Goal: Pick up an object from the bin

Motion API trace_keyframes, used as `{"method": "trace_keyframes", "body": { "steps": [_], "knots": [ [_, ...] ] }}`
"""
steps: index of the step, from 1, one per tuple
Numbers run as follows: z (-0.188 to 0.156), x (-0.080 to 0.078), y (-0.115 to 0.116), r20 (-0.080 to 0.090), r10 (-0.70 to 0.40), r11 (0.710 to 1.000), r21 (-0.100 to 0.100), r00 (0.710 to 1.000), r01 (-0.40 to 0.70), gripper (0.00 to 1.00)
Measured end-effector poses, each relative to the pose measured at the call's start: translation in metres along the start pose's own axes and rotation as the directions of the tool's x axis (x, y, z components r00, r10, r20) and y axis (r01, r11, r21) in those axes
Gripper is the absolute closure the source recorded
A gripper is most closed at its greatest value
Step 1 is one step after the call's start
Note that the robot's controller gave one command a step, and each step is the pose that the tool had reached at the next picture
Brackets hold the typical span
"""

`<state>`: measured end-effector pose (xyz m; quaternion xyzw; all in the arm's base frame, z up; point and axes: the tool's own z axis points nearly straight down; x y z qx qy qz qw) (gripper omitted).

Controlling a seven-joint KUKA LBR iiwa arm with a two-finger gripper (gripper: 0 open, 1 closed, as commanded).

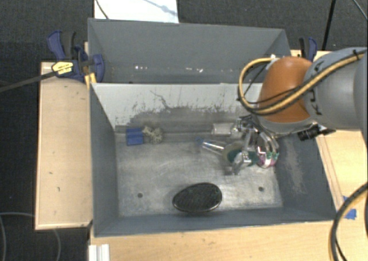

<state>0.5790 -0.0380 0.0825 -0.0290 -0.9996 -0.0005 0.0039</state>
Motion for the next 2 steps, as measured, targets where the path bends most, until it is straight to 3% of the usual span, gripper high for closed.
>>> {"method": "trace_keyframes", "body": {
  "steps": [1, 2],
  "knots": [
    [0.001, -0.001, 0.0, 0.004, -0.003, 1.0, 0.001, 1.0, 0.003, 1.0],
    [-0.15, 0.01, -0.008, 0.016, -0.327, 0.945, 0.007, 0.945, 0.326, 1.0]
  ]
}}
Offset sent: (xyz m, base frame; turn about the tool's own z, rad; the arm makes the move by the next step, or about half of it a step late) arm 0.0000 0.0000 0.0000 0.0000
